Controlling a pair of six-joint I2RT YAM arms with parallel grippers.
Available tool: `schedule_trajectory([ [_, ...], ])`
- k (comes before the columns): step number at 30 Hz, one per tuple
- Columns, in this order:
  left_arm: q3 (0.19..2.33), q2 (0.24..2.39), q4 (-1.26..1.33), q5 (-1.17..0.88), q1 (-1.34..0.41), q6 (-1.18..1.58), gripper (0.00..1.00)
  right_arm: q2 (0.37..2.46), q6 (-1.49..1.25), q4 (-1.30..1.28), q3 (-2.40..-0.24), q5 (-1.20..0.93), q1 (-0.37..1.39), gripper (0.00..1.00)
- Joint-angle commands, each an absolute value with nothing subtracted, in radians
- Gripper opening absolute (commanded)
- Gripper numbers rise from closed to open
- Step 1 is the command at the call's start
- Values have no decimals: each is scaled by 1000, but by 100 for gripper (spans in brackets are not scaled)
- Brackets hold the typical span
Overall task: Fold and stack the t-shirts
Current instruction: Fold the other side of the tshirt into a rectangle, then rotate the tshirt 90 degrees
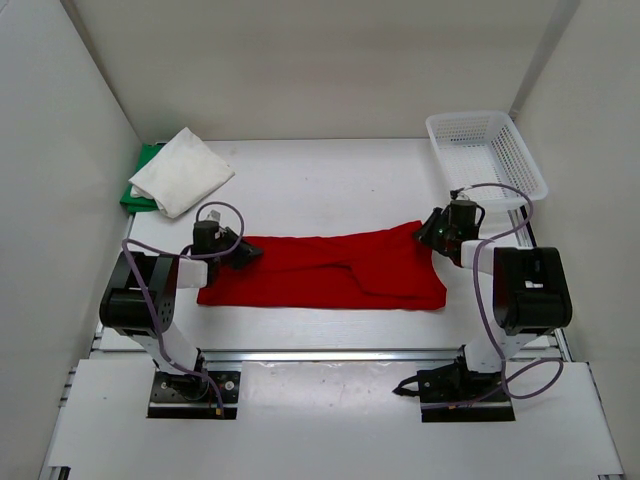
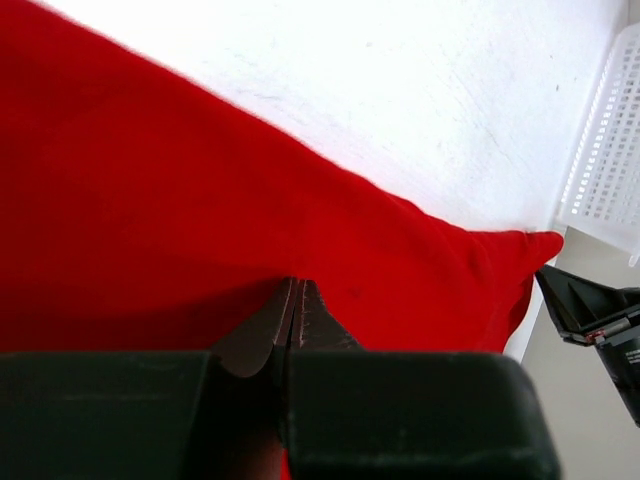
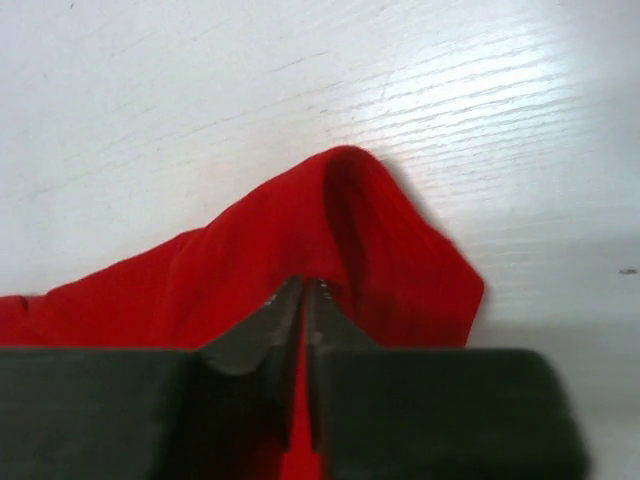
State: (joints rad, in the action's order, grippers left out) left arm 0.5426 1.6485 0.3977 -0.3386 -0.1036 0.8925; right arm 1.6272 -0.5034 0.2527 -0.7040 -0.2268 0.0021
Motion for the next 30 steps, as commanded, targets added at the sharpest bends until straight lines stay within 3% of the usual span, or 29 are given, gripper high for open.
schedule_trajectory([
  [1,512,1631,433,-363,-72,903,2,1655,-525,321,-735,-236,-26,1],
  [10,404,1528,454,-313,38,943,0,1624,-542,278,-722,-169,-60,0],
  [14,394,1491,488,-334,25,953,3,1595,-535,269,-726,-175,-31,16],
  [18,443,1424,428,-318,-63,919,5,1499,-515,223,-719,-118,75,23],
  [20,456,1381,396,-290,-115,893,7,1459,-508,201,-703,-103,124,18],
  [23,480,1336,344,-253,-242,844,9,1427,-525,193,-632,-100,222,0],
  [26,483,1338,386,-274,-400,856,11,1424,-538,219,-568,-80,330,0],
  [30,468,1353,423,-281,-512,862,13,1529,-514,172,-619,-129,338,0],
])
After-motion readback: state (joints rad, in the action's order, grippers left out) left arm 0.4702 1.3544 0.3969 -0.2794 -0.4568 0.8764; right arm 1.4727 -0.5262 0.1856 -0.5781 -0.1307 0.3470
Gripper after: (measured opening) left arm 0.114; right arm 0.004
